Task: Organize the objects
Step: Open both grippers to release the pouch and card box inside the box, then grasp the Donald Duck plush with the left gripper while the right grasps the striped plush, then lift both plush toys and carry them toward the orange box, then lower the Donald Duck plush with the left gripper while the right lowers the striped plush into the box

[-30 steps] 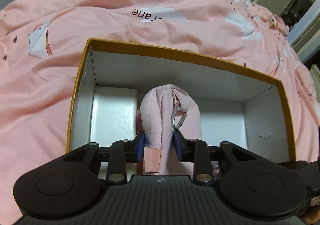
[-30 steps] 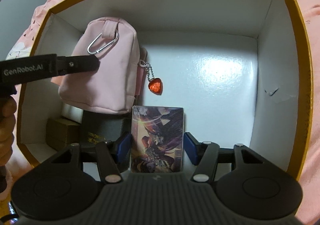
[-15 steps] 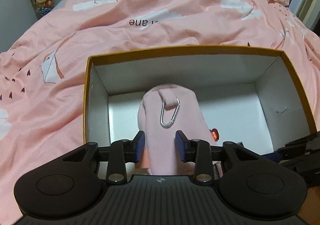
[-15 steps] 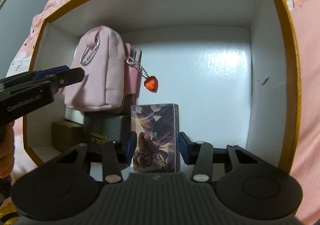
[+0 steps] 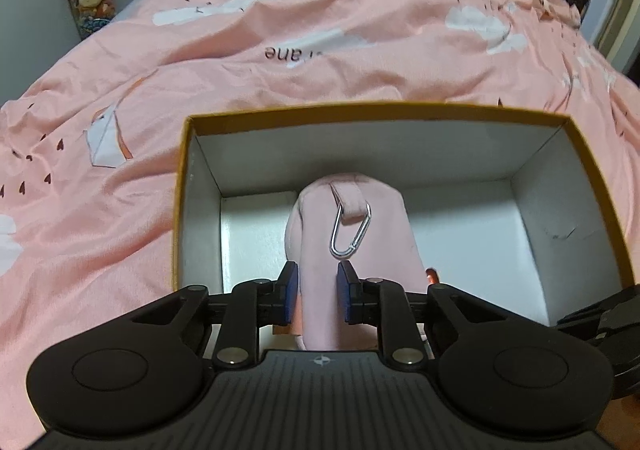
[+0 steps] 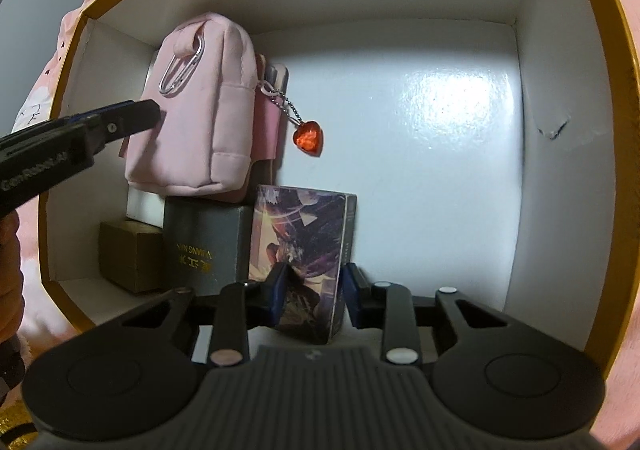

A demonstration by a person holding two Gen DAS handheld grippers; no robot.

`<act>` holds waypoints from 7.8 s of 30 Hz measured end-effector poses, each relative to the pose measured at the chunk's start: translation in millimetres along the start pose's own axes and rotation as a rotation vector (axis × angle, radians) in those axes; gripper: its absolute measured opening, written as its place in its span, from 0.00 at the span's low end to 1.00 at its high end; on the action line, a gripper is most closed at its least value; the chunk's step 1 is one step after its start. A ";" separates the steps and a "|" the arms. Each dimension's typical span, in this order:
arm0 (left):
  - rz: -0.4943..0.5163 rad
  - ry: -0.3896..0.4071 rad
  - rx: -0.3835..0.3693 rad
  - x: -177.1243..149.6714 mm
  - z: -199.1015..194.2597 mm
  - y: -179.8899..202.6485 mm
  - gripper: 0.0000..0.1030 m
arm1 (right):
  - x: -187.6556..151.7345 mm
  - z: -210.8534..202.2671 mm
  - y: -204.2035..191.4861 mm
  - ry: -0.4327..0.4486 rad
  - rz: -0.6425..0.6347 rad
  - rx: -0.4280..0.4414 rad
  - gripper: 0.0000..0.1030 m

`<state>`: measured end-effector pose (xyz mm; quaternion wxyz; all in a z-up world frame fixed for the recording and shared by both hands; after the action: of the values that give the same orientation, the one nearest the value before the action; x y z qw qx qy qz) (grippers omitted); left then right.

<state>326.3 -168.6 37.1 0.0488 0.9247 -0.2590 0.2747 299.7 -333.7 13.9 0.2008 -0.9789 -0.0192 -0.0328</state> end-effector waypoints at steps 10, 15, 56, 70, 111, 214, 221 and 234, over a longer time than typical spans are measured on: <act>0.004 0.150 -0.005 -12.1 -78.0 25.2 0.23 | -37.3 -62.0 -27.6 0.238 -0.172 0.024 0.34; -0.048 0.203 -0.059 -39.9 -116.0 50.8 0.23 | -75.6 -108.3 -31.0 0.401 -0.291 0.019 0.34; -0.245 -0.056 -0.294 -162.0 -82.5 87.2 0.28 | -195.4 -75.7 5.9 0.514 -0.431 -0.286 0.60; -0.264 -0.060 -0.297 -161.1 -80.6 85.4 0.40 | -195.1 -72.3 6.9 0.530 -0.468 -0.330 0.56; -0.373 -0.185 -0.367 -156.3 -29.3 99.9 0.56 | -163.7 -115.7 53.6 0.298 -0.295 -0.192 0.53; -0.203 -0.140 -0.366 50.8 30.5 26.4 0.48 | 32.9 -104.9 11.3 0.605 -0.081 0.010 0.59; -0.247 -0.167 -0.373 49.1 46.7 18.9 0.49 | 36.1 -92.9 5.3 0.661 -0.180 -0.053 0.60; -0.217 -0.061 -0.368 52.2 16.6 14.0 0.59 | 40.4 -79.2 -5.6 0.583 -0.347 -0.136 0.64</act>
<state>364.4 -208.2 50.2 0.2383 0.9305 -0.2053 0.1876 335.3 -358.8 91.7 0.1235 -0.9216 -0.1252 -0.3459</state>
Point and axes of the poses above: each gripper's, at about its wrist camera, not at the fingertips, and z roughly the way its jaws point, y to its right, x to its top, the point moved 4 cm from there along z, roughly the way its jaws point, and after that the axes turned 12 degrees about z, right-handed, at the moved point
